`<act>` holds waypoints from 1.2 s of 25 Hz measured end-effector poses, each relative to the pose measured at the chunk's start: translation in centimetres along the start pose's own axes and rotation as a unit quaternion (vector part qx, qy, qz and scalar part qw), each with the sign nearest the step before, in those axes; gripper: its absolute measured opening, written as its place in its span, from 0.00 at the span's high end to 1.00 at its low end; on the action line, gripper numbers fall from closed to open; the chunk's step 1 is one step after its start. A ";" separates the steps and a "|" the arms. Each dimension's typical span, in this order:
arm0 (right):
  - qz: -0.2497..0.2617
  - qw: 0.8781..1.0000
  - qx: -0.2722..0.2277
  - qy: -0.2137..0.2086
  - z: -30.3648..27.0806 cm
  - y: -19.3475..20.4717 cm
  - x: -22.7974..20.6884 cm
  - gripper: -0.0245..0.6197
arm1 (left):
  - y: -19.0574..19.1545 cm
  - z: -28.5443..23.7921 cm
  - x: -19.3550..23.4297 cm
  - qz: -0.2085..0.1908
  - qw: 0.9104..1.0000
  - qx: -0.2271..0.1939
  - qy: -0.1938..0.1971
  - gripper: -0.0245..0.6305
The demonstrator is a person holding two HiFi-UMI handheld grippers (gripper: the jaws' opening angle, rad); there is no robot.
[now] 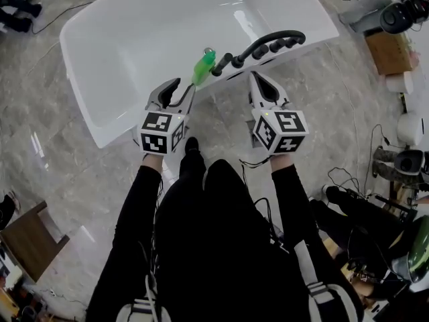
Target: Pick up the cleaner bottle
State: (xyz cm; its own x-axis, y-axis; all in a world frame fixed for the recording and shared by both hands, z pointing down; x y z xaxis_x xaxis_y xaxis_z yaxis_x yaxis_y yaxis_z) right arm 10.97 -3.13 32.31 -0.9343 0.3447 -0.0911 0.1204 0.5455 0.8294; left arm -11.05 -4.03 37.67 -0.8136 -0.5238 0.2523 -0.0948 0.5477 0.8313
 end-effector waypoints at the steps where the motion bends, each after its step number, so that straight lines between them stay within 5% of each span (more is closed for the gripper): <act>1: -0.001 1.000 0.001 0.002 -0.2 -0.1 -0.1 0.96 | 0.1 -0.2 0.3 -0.001 1.000 0.005 0.001 0.71; 8: 0.013 1.000 0.007 0.005 -2.2 -0.8 -0.1 0.96 | 1.3 -2.6 1.5 -0.014 0.999 0.047 0.014 0.59; 18: 0.010 1.000 0.007 0.019 -3.5 -0.4 -2.1 0.96 | 4.0 -7.0 1.8 -0.065 0.995 0.077 0.022 0.54; 30: 0.009 1.000 0.016 0.010 -7.1 2.6 -4.2 0.96 | 8.6 -13.4 2.8 -0.098 0.993 0.061 -0.010 0.54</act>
State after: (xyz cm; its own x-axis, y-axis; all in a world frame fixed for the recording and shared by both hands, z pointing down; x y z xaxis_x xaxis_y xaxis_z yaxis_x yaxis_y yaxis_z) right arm 12.80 -8.57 38.80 -0.9382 0.3400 -0.0653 0.1477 0.5636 0.8127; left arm -6.46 -9.52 52.20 -0.7838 -0.6159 0.0796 -0.3206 0.5110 0.7976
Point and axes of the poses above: the fingertips, and each gripper's own axes: z backward along the fingers, x to its left, y out of its underside, the point moved 7 cm from there along z, backward along the fingers, and after that the axes turned 10 degrees about x, right-handed, at the moved point
